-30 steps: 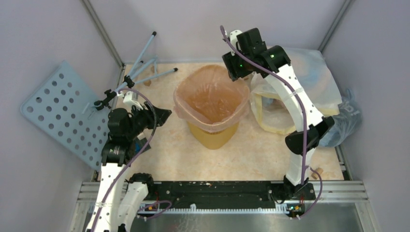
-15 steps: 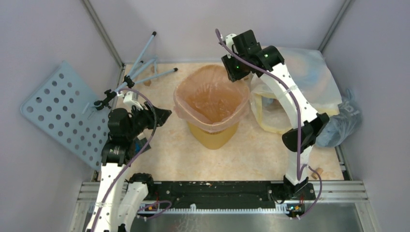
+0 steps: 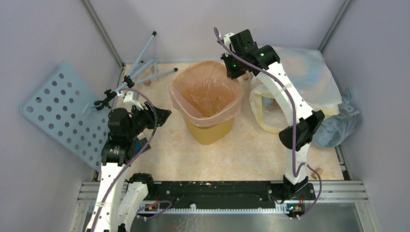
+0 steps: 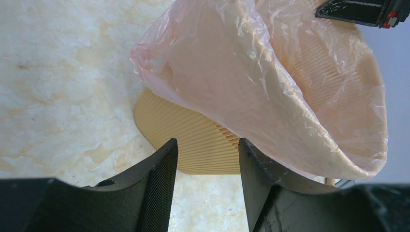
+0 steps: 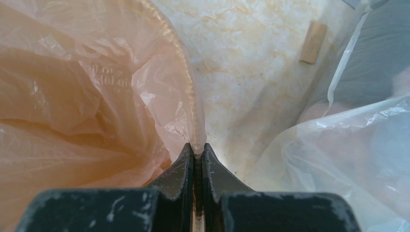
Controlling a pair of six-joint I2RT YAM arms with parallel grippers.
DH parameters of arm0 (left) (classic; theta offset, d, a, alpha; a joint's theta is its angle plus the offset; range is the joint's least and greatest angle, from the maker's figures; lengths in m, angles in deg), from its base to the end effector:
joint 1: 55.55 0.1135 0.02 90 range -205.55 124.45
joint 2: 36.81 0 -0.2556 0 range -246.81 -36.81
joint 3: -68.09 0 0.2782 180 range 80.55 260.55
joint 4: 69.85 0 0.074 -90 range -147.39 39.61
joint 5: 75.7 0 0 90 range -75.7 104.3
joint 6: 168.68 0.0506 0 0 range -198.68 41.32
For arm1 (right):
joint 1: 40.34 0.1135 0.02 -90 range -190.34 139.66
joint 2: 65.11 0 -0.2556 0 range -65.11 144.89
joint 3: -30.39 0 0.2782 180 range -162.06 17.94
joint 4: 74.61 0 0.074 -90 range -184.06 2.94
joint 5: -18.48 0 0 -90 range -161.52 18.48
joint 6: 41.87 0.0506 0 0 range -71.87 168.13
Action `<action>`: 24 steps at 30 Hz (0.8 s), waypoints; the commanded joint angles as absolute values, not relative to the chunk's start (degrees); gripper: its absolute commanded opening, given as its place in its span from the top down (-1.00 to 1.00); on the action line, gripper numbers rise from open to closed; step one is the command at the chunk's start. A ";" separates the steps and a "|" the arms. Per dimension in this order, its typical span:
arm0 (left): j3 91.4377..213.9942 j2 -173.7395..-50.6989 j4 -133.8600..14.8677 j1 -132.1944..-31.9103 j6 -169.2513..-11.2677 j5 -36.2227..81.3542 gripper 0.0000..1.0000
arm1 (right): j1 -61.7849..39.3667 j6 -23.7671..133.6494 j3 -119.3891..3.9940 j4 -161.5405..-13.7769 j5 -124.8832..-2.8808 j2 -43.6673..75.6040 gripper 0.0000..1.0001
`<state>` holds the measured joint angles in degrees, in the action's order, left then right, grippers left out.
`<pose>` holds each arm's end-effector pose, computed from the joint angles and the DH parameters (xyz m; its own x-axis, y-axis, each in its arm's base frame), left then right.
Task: Put the trash bags into the trash bin
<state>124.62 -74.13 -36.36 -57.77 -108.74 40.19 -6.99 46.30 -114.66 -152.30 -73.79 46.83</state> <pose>0.1943 -0.0296 0.3305 -0.4426 -0.4338 -0.7848 0.2727 0.7686 -0.5786 0.3663 0.2387 0.4151 -0.5692 -0.4128 -0.7110 -0.5442 0.8374 -0.0505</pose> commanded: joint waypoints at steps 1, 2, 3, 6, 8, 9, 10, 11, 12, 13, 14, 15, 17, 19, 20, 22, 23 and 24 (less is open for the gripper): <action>126.18 -74.62 -38.40 -57.40 -107.43 39.33 -0.10 | -7.93 47.14 -118.17 -148.52 -77.85 48.49 1.00; 126.14 -74.72 -38.41 -57.40 -107.38 39.25 -0.10 | -8.11 47.42 -118.63 -148.31 -78.59 48.83 1.00; 126.15 -74.81 -38.41 -57.40 -107.34 39.20 -0.10 | -8.26 47.64 -119.03 -148.06 -79.06 49.13 1.00; 125.86 -75.08 -38.57 -57.45 -107.09 38.71 -0.10 | -9.09 47.69 -120.04 -146.67 -80.10 50.13 1.00; 125.64 -75.29 -38.73 -57.44 -106.99 38.50 -0.10 | -9.73 49.25 -120.84 -145.51 -80.79 50.86 1.00; 125.46 -75.35 -38.87 -57.45 -106.98 38.48 -0.10 | -10.09 49.70 -121.00 -144.60 -81.32 51.08 1.00; 125.27 -75.47 -39.05 -57.45 -106.98 38.43 -0.10 | -10.44 50.04 -120.95 -143.40 -81.89 51.39 1.00; 125.12 -75.60 -39.29 -57.43 -106.98 38.39 -0.10 | -10.78 50.24 -120.93 -141.78 -82.33 51.90 1.00; 124.91 -75.79 -39.53 -57.40 -107.06 38.39 -0.10 | -11.11 50.52 -121.18 -140.67 -82.79 52.25 1.00; 124.81 -75.92 -39.73 -57.45 -107.07 38.39 -0.11 | -11.49 50.91 -121.50 -139.29 -83.28 52.68 1.00; 124.62 -76.13 -39.95 -57.40 -107.08 38.36 -0.10 | -12.01 51.32 -121.98 -138.01 -83.44 53.20 1.00; 124.56 -76.31 -40.11 -57.40 -107.15 38.38 -0.11 | -12.56 51.77 -122.68 -136.81 -83.46 53.78 1.00; 124.37 -76.74 -40.38 -57.40 -107.16 38.36 -0.11 | -13.62 52.83 -123.73 -134.17 -83.74 54.91 1.00; 124.16 -77.04 -40.67 -57.41 -107.15 38.29 -0.10 | -14.40 53.54 -124.06 -131.23 -83.55 55.71 1.00; 124.04 -77.20 -40.81 -57.40 -107.16 38.25 -0.10 | -14.67 53.78 -124.02 -129.99 -83.44 56.04 1.00; 123.78 -77.46 -41.16 -57.45 -107.24 38.30 -0.11 | -14.93 53.81 -124.29 -128.07 -83.06 57.00 1.00; 123.72 -77.66 -41.30 -57.42 -107.30 38.30 -0.10 | -14.93 53.87 -124.54 -127.39 -83.06 57.43 0.98; 123.68 -77.82 -41.37 -57.44 -107.33 38.30 -0.11 | -14.94 53.84 -124.74 -127.02 -82.87 57.77 0.86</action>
